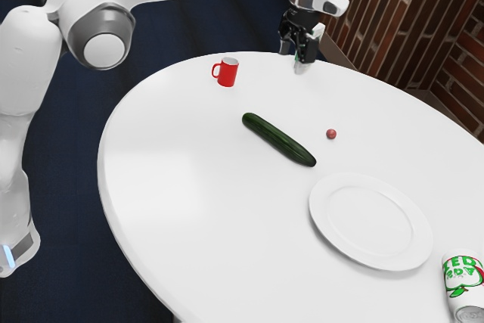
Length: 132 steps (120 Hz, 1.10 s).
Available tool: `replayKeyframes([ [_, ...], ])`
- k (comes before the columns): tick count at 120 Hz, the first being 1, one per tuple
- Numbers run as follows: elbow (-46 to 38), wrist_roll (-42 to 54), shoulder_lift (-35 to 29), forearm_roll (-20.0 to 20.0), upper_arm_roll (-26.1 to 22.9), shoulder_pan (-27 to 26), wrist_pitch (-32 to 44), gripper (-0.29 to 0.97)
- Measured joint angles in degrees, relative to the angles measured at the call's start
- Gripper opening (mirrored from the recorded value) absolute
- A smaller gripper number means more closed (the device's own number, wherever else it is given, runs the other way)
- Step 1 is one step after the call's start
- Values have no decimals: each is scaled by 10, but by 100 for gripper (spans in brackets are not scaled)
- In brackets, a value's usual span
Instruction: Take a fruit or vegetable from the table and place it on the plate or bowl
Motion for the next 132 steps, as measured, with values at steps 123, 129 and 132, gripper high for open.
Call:
replayKeyframes([
  [123,-263,156,-124,73,-37,14,27,68],
  [129,-262,168,-110,74,-35,29,37,68],
  [132,-262,174,-103,74,-35,33,43,68],
])
